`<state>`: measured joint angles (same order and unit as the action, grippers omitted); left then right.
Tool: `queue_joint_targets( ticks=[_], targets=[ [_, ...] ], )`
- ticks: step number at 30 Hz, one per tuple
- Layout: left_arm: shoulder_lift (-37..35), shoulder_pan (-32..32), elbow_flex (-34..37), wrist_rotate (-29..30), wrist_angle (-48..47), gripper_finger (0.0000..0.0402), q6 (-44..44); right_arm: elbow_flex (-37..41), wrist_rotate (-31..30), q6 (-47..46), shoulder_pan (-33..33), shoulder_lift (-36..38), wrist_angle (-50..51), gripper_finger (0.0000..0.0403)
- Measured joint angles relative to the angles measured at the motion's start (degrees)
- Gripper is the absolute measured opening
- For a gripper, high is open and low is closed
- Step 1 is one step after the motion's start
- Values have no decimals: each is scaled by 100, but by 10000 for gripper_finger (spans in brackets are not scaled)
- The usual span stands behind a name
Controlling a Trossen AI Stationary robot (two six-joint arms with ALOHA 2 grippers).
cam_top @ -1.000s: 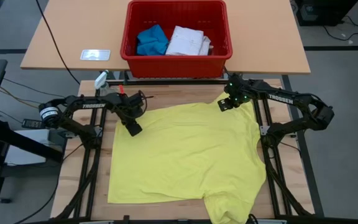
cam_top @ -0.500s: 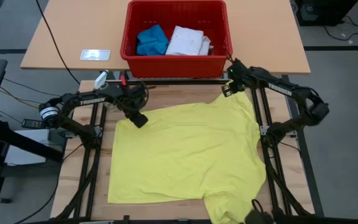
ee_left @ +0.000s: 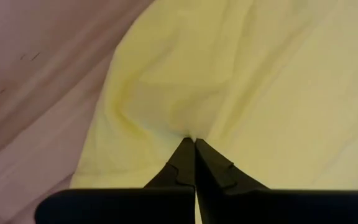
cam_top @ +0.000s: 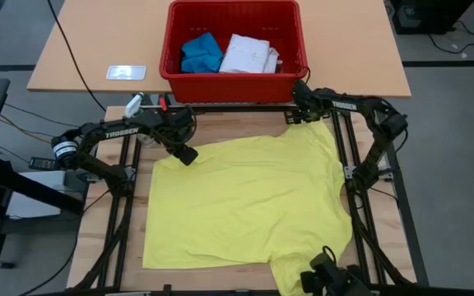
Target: Fold Laundry from Bin
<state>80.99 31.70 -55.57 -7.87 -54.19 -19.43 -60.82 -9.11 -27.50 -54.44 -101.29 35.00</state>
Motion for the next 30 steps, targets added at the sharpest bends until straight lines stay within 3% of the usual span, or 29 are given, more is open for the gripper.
queue_joint_targets(
  ticks=[5, 7, 10, 12, 20, 30],
  targets=[
    [0, -1, 0, 85, 0, 0, 10, 0, 108, 44, -132, -255, -98, 179],
    [0, -2, 0, 179, -5, 0, 58, -2, 224, 163, -171, -344, -99, 141],
    [0, 38, 1, 319, -4, 0, 95, -11, 382, 415, -190, -375, -177, 49],
    [-4, 118, 53, 517, 38, 0, 221, 12, 412, 541, -189, -267, -159, 18],
    [-221, 628, -49, 612, -370, 0, 642, 22, -49, 510, 129, 1291, 619, 8],
    [-1000, 485, -678, 453, -1055, 0, 452, 17, -341, 16, 627, 3254, 2299, 7]
  ],
)
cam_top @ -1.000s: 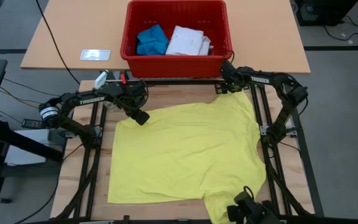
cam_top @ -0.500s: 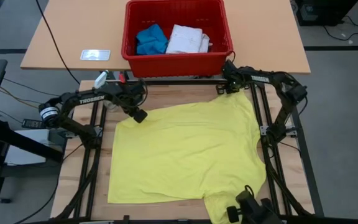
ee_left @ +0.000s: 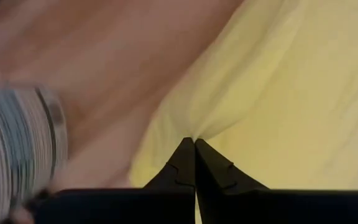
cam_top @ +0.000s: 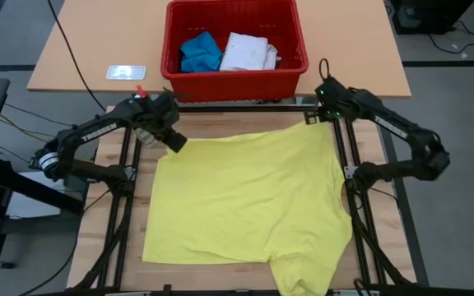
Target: Fold Laundry from Bin
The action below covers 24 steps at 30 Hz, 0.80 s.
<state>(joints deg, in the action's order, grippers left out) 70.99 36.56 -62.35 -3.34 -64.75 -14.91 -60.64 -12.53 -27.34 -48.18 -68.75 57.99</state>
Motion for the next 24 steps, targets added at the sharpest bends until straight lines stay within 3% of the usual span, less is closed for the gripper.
queue_joint_targets(
  ticks=[4, 8, 15, 24],
  targets=[
    [-25, -405, 3, -145, -711, 0, -60, 10, 23, -480, 529, 373, 897, 7],
    [-23, -979, 4, -242, -1076, 0, -326, 260, 413, -1403, 1429, 719, 1407, 7],
    [23, -1889, 235, -279, -789, 0, -1002, 1009, 786, -3205, 3133, 912, 1391, 7],
    [27, -2756, 1160, -507, -484, 0, -2000, 1491, 1277, -4614, 4583, 831, 1291, 7]
  ],
)
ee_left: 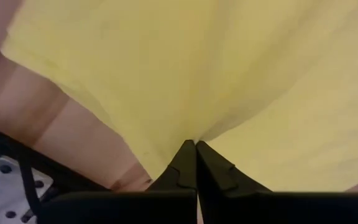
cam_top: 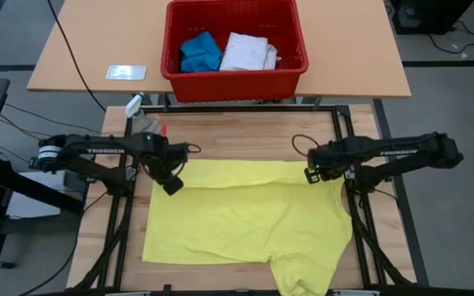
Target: Fold Laundry from Bin
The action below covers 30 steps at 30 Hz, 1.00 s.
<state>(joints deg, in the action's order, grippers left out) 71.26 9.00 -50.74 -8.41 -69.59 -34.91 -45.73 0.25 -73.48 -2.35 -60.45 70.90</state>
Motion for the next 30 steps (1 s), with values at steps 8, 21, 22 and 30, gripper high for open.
queue_joint_targets(
  ticks=[8, 21, 22, 30],
  targets=[
    [0, -252, 400, -52, 292, 64, -233, 603, 955, -45, 345, -46, -831, 60],
    [-6, 647, 176, -12, 710, 185, 93, 61, 914, 355, 100, 332, -947, 171],
    [8, 728, 244, -15, 1160, 185, 146, 83, 748, 458, -2, 318, -998, 172],
    [779, 1047, 1161, -332, 3036, 164, 112, 600, -59, 1318, -628, -323, -1856, 171]
  ],
)
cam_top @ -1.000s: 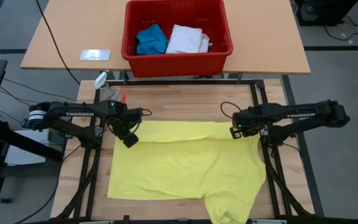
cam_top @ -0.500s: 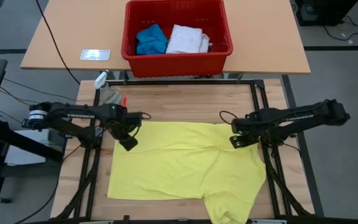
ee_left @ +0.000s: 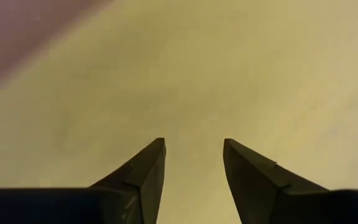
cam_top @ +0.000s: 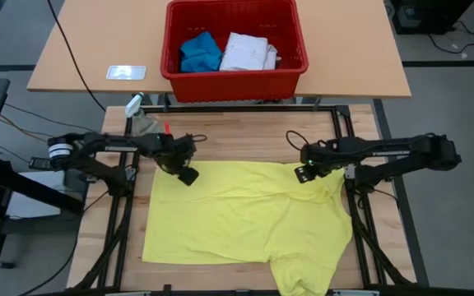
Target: Fold Laundry from Bin
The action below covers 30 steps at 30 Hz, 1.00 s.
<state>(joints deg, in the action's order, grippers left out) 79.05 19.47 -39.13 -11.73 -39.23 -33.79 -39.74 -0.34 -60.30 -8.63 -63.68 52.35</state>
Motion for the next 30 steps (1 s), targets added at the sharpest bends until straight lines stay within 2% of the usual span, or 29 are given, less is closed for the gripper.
queue_joint_targets(
  ticks=[4, 8, 14, 19, 27, 30],
  targets=[
    [231, 121, 335, -87, -157, 157, -19, 152, -30, 357, -100, -434, -397, 171],
    [214, 211, 550, -346, -941, 155, 10, 161, -37, 742, -94, -888, -618, 171],
    [226, 271, 601, -75, -1850, 155, 92, 161, 187, 1103, 8, -1692, -1483, 171],
    [195, 350, 590, 61, -2087, 155, 53, -4, 291, 1418, 29, -2142, -1907, 171],
    [-149, 459, -108, 37, -2486, 155, 133, -831, 84, 2974, -138, -1420, -1368, 171],
    [-331, 562, -466, 44, -2242, 155, 202, -883, 228, 3746, -230, -1109, -981, 171]
  ],
)
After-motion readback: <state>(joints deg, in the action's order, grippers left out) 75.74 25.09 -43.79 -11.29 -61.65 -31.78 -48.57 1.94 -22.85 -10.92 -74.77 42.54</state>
